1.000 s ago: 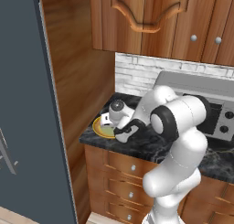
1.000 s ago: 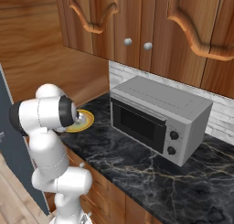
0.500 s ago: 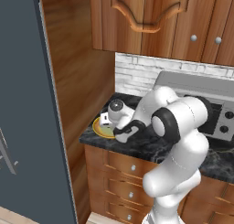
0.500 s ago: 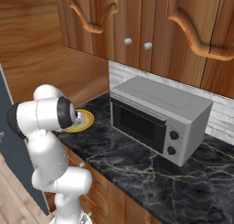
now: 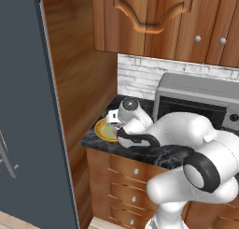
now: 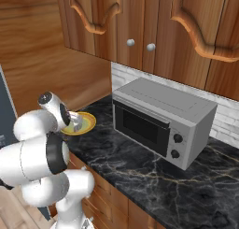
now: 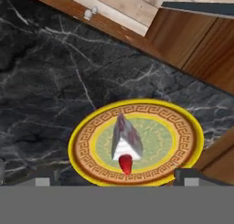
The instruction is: Take the baked cake out of the oven and place it on the plate for cooling. Then close the oven door.
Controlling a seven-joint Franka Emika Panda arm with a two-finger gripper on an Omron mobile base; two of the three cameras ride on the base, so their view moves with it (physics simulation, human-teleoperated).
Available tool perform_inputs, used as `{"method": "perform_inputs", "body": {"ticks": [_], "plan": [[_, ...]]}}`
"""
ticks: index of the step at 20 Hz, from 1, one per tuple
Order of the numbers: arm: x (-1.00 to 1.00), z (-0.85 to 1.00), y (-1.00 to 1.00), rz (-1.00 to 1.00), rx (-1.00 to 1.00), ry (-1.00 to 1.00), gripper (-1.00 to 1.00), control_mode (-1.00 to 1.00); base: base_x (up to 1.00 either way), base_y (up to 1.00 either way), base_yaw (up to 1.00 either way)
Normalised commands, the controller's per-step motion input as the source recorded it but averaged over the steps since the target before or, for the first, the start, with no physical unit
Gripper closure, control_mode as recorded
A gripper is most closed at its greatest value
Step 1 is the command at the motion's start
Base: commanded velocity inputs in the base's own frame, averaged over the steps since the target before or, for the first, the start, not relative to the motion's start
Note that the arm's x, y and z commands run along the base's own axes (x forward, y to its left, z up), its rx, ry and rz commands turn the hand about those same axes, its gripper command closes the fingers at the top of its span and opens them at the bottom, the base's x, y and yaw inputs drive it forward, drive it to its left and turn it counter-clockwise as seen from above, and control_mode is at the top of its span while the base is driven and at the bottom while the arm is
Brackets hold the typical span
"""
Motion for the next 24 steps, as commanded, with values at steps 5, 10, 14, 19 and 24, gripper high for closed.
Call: {"method": "perform_inputs", "body": {"ticks": [5,10,14,19,24], "plan": [[-0.66,1.00,-0.07,0.00,0.11,0.00,-1.00,-1.00,0.00,0.00,0.00],[-0.55,1.00,0.00,-0.06,0.01,0.06,-1.00,-1.00,0.00,0.00,0.00],[-0.53,1.00,0.00,-0.39,0.06,0.21,-1.00,-1.00,0.00,0.00,0.00],[-0.45,0.65,0.00,-0.74,0.14,0.26,-1.00,-1.00,0.00,0.00,0.00],[-0.59,0.46,0.00,-0.81,0.17,0.09,-1.00,-1.00,0.00,0.00,0.00]]}}
